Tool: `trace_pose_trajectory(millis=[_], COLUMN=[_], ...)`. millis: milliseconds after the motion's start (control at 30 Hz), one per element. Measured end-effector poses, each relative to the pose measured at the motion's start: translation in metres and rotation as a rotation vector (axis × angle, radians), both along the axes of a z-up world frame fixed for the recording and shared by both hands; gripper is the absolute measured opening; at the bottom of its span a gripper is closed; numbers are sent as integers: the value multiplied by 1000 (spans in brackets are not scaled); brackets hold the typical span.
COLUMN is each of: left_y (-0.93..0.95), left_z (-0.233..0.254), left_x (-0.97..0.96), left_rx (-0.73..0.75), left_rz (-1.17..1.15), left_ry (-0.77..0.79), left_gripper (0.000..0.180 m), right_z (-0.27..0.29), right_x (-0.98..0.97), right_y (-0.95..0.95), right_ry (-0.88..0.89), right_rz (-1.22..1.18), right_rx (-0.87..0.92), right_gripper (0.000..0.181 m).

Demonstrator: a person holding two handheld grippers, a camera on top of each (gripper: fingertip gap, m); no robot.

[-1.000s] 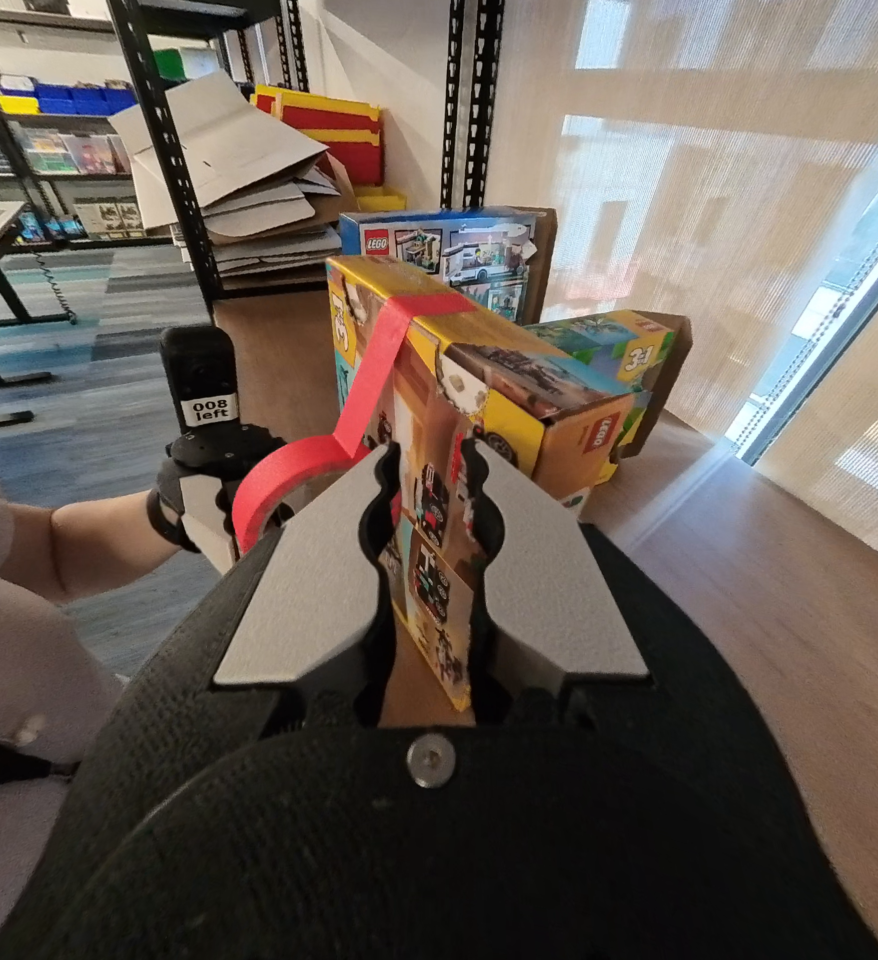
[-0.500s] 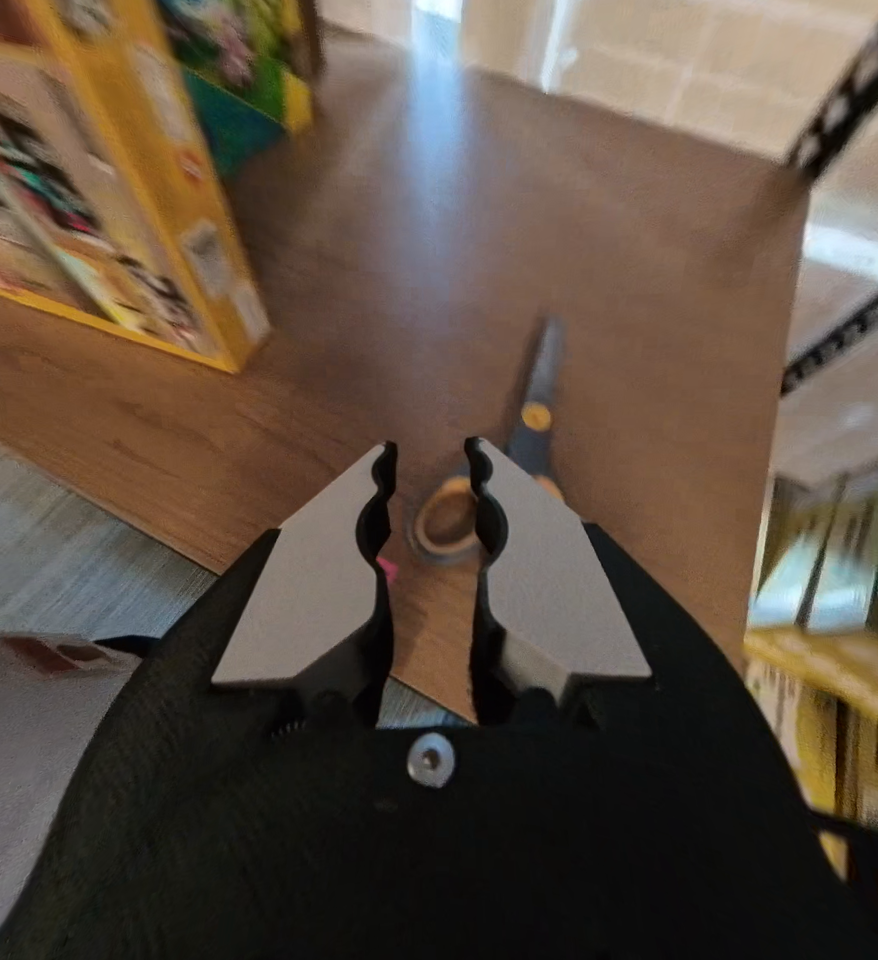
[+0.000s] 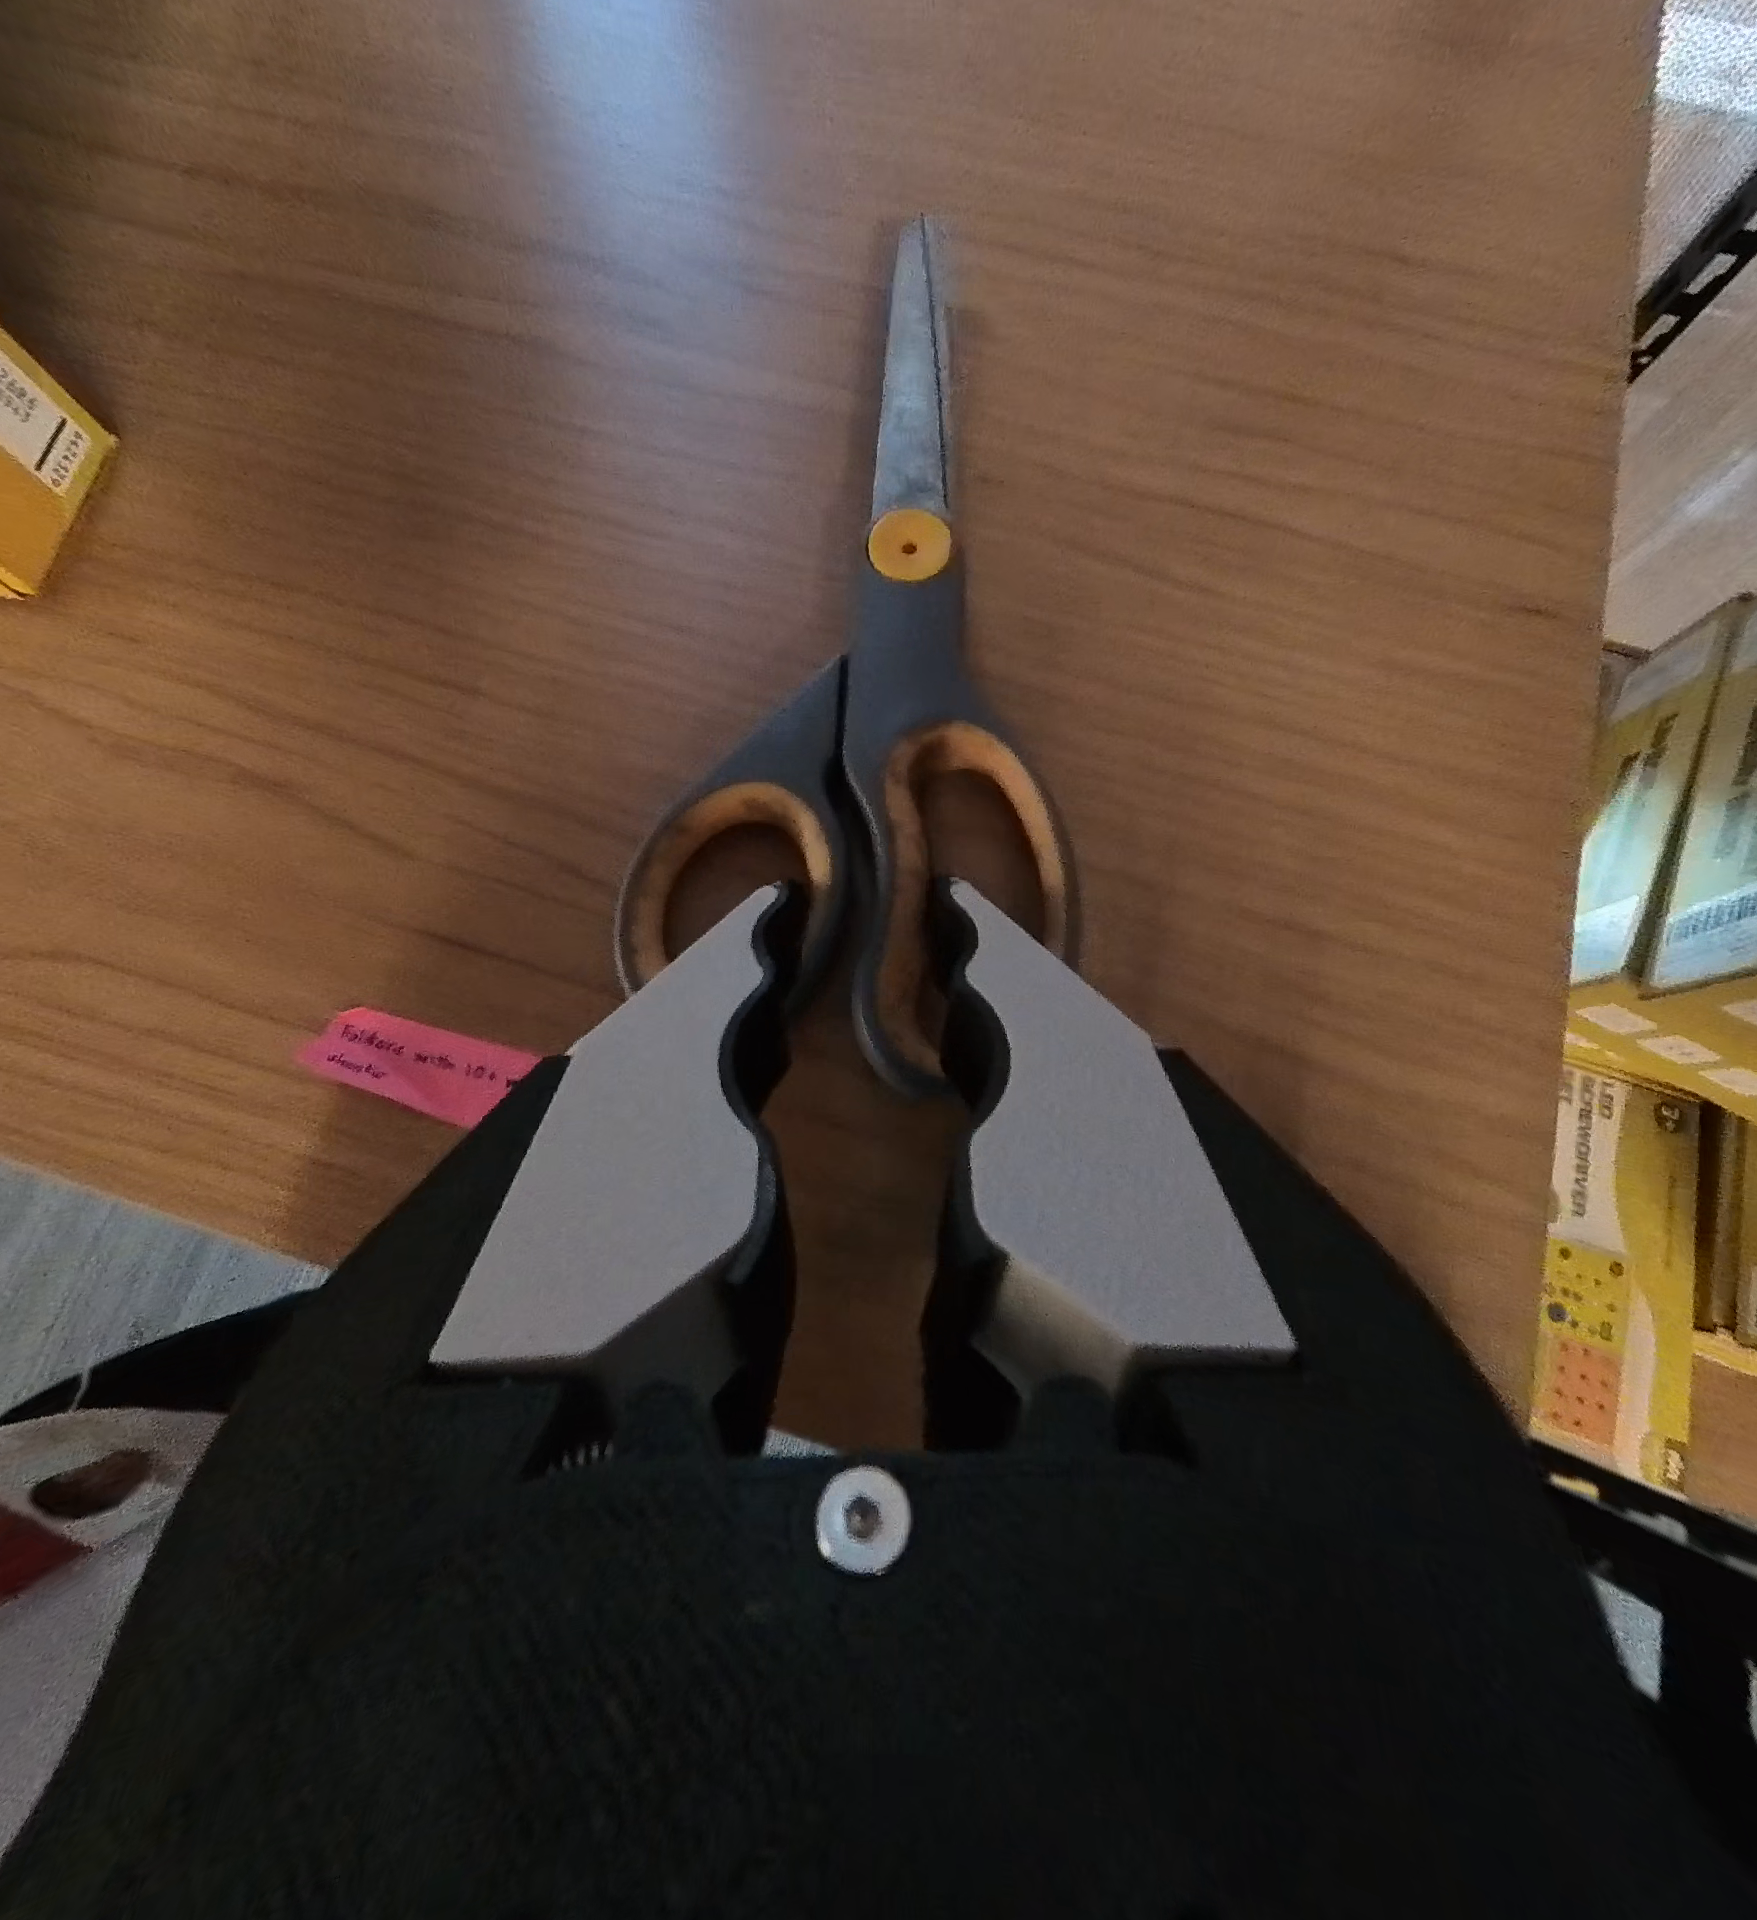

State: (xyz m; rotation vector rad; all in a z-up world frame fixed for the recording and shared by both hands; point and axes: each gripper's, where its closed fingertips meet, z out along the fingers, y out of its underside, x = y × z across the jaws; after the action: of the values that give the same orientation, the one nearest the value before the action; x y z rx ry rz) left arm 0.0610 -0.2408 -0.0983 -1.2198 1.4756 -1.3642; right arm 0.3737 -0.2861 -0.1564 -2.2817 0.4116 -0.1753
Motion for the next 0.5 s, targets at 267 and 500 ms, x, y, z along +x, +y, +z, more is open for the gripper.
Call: trace_pose_trajectory(millis=[267, 500], left_y=[-50, -78], left_z=[-22, -43], left_x=[34, 70], left_rx=[-331, -482], left_rz=[23, 14], left_ry=[38, 39], left_gripper=[30, 36], right_z=[25, 46], right_x=[-21, -52], right_y=[-3, -33], right_ry=[275, 297], right_rz=[116, 154], right_rx=[214, 286], right_gripper=[21, 21])
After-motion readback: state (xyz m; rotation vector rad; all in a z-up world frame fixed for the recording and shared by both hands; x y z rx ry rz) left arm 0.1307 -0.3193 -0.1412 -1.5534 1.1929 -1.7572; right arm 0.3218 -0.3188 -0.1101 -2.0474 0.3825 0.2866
